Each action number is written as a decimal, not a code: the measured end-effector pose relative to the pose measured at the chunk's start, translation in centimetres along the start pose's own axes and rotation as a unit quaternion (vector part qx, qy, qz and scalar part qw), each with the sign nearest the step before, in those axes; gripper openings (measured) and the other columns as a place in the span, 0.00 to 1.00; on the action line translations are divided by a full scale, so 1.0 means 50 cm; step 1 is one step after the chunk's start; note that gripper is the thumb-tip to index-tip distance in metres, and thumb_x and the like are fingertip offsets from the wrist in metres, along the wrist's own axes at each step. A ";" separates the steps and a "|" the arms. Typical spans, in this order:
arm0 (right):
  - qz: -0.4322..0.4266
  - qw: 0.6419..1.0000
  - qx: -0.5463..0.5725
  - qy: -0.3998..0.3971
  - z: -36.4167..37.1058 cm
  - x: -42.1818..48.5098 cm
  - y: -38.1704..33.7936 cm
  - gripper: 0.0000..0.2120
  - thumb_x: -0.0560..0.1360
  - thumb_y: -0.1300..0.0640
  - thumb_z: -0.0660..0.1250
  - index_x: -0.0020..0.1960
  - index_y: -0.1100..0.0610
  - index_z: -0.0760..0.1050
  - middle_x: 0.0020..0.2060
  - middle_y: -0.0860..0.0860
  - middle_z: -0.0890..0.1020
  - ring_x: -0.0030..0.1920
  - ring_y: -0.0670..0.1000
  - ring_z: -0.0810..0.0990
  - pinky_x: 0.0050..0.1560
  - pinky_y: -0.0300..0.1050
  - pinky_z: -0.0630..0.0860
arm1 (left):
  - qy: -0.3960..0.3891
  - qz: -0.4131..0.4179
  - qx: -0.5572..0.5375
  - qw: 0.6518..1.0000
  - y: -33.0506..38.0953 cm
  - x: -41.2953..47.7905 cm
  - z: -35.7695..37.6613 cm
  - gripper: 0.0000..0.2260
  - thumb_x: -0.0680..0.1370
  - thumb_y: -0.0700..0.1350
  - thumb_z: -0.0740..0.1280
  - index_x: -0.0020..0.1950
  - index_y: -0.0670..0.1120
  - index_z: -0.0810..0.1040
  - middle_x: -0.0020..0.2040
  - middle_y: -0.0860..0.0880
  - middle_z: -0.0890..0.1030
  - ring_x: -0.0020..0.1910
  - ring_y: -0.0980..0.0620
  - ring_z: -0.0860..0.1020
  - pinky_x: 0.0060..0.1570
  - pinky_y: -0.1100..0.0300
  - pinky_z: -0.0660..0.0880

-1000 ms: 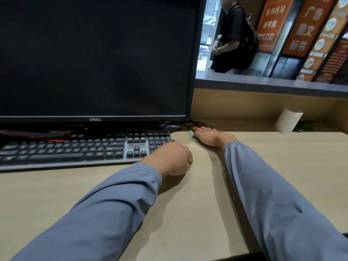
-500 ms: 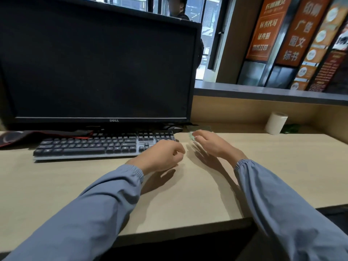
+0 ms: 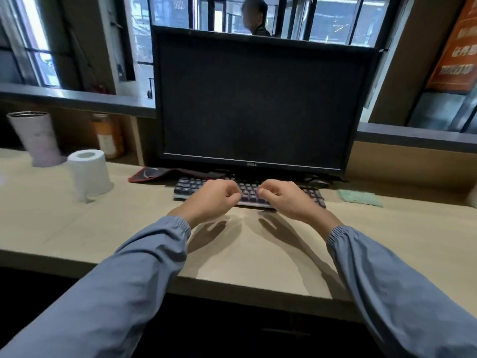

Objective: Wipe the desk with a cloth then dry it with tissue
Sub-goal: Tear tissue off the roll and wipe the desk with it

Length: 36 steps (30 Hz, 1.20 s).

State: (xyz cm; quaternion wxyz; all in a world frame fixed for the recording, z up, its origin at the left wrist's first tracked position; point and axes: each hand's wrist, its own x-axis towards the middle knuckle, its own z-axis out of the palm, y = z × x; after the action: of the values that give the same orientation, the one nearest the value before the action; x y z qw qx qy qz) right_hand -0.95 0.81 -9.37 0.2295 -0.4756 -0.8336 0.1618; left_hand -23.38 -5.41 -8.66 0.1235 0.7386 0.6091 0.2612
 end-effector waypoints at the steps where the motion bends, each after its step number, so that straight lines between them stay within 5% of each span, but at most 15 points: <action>1: -0.010 1.000 0.008 -0.006 0.020 0.013 -0.019 0.12 0.83 0.43 0.61 0.59 0.46 0.81 0.52 0.41 0.84 0.51 0.40 0.80 0.52 0.43 0.78 | 0.009 -0.012 0.003 1.000 -0.026 -0.010 -0.015 0.09 0.83 0.51 0.65 0.55 0.53 0.84 0.49 0.57 0.85 0.51 0.56 0.81 0.52 0.55 0.77; 18: -0.130 0.982 0.077 -0.109 0.313 0.226 -0.380 0.10 0.81 0.45 0.64 0.56 0.46 0.82 0.50 0.41 0.84 0.52 0.42 0.81 0.58 0.51 0.80 | 0.124 -0.175 -0.023 0.976 -0.369 -0.159 -0.215 0.08 0.85 0.49 0.66 0.58 0.50 0.85 0.54 0.53 0.84 0.52 0.54 0.81 0.54 0.59 0.75; 25: -0.134 0.979 0.114 -0.103 0.422 0.305 -0.504 0.12 0.80 0.46 0.68 0.60 0.51 0.80 0.52 0.46 0.83 0.52 0.45 0.81 0.56 0.50 0.81 | 0.171 -0.241 -0.003 0.955 -0.481 -0.183 -0.273 0.07 0.84 0.46 0.66 0.53 0.51 0.84 0.51 0.51 0.84 0.50 0.51 0.80 0.52 0.57 0.72; 29: -0.131 0.980 0.123 -0.080 0.458 0.337 -0.555 0.13 0.78 0.45 0.69 0.57 0.52 0.80 0.50 0.47 0.84 0.50 0.48 0.81 0.45 0.44 0.76 | 0.193 -0.259 0.011 0.946 -0.523 -0.185 -0.289 0.08 0.82 0.42 0.65 0.51 0.49 0.84 0.49 0.51 0.84 0.49 0.51 0.80 0.51 0.58 0.70; 32: -0.130 0.982 0.115 -0.070 0.475 0.348 -0.591 0.15 0.75 0.41 0.68 0.50 0.53 0.80 0.46 0.49 0.84 0.47 0.50 0.82 0.44 0.48 0.78 | 0.210 -0.277 0.018 0.938 -0.548 -0.187 -0.300 0.09 0.82 0.41 0.64 0.54 0.49 0.84 0.51 0.50 0.84 0.50 0.50 0.80 0.51 0.57 0.72; 36: -0.120 0.987 0.094 -0.043 0.494 0.363 -0.614 0.09 0.77 0.49 0.70 0.49 0.54 0.81 0.46 0.52 0.85 0.45 0.53 0.82 0.45 0.53 0.82 | 0.244 -0.281 0.022 0.928 -0.569 -0.184 -0.313 0.09 0.82 0.41 0.64 0.57 0.48 0.83 0.56 0.48 0.84 0.55 0.47 0.80 0.57 0.51 0.77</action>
State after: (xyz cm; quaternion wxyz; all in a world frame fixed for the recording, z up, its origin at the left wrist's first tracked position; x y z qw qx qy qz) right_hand -44.32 0.09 -11.05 0.2546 -0.3409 -0.8749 0.2314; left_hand -56.63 -9.92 -12.02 0.0233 0.4529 0.8089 0.3743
